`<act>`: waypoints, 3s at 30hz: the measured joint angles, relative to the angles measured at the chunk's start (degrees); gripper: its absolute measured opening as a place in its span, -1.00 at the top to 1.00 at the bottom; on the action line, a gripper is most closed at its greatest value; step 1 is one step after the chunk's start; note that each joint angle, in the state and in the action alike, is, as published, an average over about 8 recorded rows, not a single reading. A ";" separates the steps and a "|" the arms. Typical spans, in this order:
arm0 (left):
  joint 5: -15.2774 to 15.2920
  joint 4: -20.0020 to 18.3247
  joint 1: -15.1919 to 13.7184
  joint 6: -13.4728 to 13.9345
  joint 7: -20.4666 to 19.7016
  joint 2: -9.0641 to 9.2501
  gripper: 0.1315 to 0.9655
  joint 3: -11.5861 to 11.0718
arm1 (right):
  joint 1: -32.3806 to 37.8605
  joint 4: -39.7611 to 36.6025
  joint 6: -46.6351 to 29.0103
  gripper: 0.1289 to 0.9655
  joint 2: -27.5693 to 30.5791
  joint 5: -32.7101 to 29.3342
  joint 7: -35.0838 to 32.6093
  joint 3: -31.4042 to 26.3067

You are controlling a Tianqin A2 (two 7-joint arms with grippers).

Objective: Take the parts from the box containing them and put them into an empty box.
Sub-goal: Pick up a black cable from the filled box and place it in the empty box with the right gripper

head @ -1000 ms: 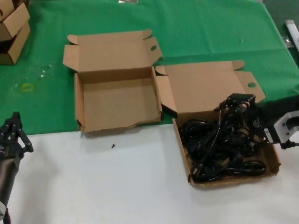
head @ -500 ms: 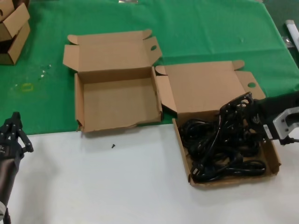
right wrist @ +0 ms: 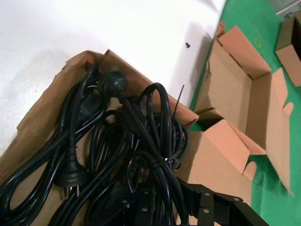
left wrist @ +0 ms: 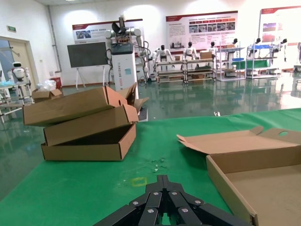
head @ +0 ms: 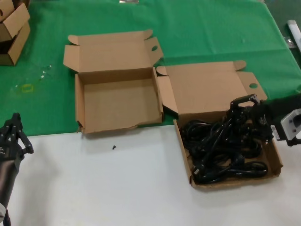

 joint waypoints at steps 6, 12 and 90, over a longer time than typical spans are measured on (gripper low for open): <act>0.00 0.00 0.00 0.00 0.00 0.00 0.97 0.00 | 0.20 1.81 -1.15 0.77 1.03 1.21 3.73 0.99; 0.00 0.00 0.00 0.00 0.00 0.00 0.97 0.00 | 1.62 3.65 -2.34 0.82 1.76 2.19 8.45 1.97; -0.01 0.00 0.00 0.00 0.00 0.00 0.97 0.00 | 24.53 -58.00 25.14 0.75 -45.92 1.98 -18.86 1.77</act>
